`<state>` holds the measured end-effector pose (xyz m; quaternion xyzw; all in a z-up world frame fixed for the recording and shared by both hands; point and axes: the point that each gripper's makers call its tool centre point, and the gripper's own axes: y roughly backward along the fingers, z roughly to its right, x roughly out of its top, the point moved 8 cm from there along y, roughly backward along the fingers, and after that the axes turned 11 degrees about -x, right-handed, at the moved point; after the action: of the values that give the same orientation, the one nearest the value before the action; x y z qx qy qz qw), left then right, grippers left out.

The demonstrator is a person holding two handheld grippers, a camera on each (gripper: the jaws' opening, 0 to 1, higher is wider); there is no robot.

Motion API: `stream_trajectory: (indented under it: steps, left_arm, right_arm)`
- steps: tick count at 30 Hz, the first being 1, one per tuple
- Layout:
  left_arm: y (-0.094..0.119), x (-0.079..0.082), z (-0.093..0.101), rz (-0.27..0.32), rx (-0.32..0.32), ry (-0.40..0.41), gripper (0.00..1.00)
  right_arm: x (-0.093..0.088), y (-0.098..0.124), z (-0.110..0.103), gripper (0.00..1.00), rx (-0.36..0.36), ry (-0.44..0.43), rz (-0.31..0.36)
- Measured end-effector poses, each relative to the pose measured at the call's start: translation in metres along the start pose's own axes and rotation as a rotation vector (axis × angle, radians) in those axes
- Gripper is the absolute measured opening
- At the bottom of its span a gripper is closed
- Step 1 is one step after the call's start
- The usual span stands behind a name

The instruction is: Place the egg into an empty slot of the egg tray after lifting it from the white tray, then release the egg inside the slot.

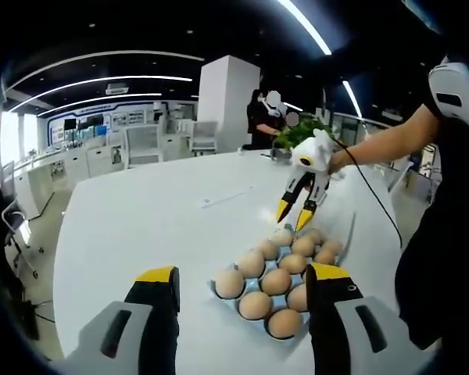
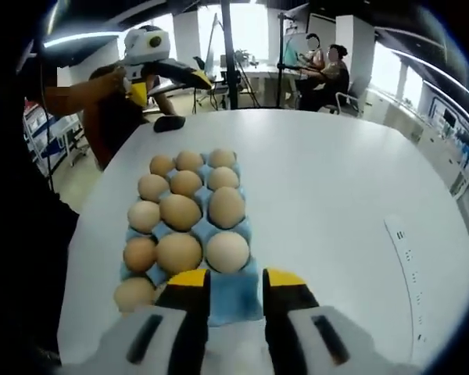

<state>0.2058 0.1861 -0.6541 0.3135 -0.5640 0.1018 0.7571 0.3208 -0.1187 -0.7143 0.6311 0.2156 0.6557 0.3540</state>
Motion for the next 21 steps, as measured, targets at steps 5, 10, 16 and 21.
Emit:
stream_trajectory:
  steps: [5, 10, 16, 21]
  left_arm:
    - [0.000, 0.000, -0.001, -0.003, 0.003, 0.001, 0.67]
    - [0.000, 0.000, -0.001, -0.005, 0.008, -0.005, 0.66]
    - [-0.001, 0.000, -0.002, -0.005, 0.006, -0.001, 0.66]
    - [-0.002, 0.001, -0.001, -0.002, 0.004, -0.004, 0.66]
  right_arm:
    - [-0.011, 0.011, 0.001, 0.26, -0.028, -0.036, 0.006]
    - [-0.027, 0.027, 0.003, 0.26, -0.073, -0.088, 0.015]
    - [-0.045, 0.043, 0.004, 0.26, -0.110, -0.122, 0.001]
    - [-0.054, 0.051, 0.005, 0.26, -0.128, -0.132, -0.008]
